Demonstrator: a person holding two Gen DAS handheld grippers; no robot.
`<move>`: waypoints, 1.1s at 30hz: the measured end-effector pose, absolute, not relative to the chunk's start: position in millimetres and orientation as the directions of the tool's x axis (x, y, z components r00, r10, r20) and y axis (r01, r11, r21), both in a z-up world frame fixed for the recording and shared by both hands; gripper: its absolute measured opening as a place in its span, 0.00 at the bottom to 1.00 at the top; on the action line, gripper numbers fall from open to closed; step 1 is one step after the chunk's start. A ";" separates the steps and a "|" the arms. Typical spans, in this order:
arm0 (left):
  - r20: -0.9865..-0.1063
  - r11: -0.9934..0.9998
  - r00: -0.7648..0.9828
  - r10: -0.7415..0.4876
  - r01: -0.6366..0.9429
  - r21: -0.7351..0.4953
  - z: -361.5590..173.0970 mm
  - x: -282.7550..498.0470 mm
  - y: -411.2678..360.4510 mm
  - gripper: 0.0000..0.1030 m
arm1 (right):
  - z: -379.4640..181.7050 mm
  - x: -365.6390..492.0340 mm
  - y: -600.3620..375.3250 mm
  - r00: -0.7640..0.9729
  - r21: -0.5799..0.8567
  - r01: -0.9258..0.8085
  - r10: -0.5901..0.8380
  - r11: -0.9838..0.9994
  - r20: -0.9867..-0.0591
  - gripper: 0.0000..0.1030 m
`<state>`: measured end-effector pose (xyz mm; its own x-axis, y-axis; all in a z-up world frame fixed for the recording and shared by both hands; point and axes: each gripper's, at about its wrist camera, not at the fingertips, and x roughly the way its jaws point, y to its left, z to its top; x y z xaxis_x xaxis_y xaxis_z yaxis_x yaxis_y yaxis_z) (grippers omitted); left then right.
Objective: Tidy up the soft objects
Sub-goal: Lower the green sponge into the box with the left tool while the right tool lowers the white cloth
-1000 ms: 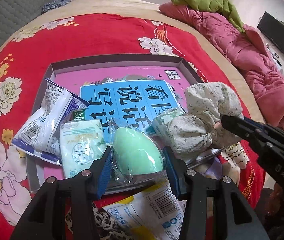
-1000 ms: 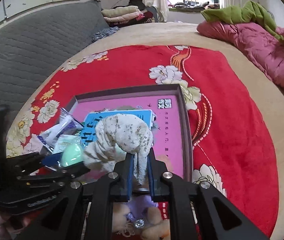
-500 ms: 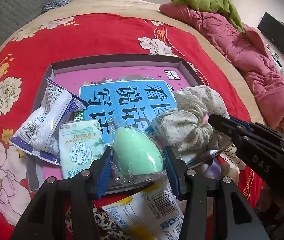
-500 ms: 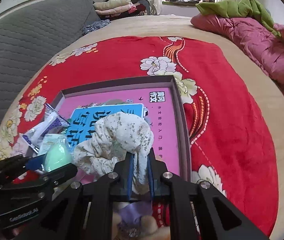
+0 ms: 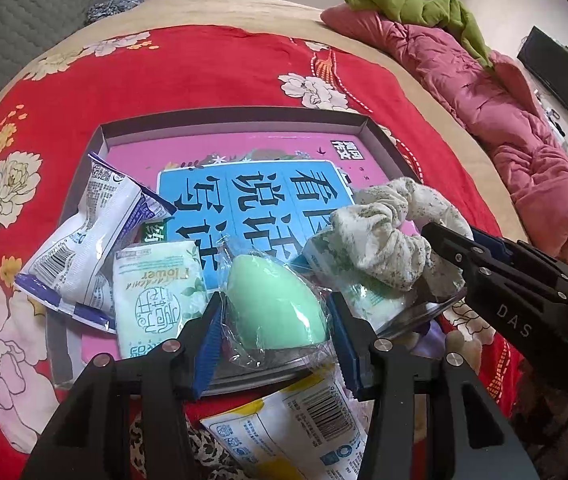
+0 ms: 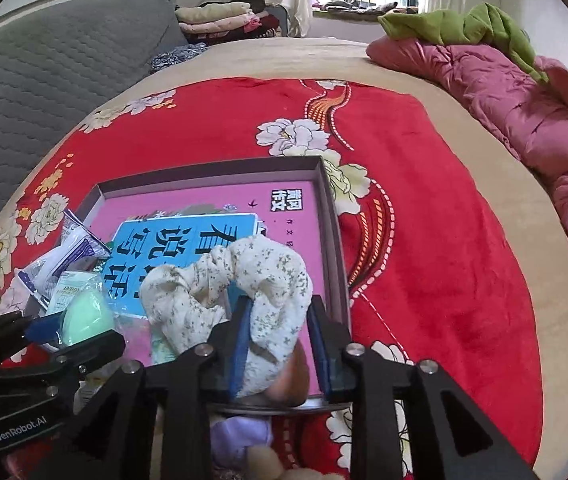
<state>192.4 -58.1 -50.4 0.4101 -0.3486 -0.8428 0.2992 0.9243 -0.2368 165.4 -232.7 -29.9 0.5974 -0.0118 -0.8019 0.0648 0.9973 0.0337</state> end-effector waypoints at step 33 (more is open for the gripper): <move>-0.831 0.934 0.442 -0.336 0.272 -0.233 -43.0 189.1 -60.3 0.64 | -17.5 149.6 -246.6 0.643 0.013 0.102 -0.056 0.995 -0.764 0.48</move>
<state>189.1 -60.3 -43.0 0.4425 -0.3363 -0.8313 0.2724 0.9336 -0.2328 149.6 -246.6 -17.5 0.6429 -0.0560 -0.7639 0.1021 0.9947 0.0130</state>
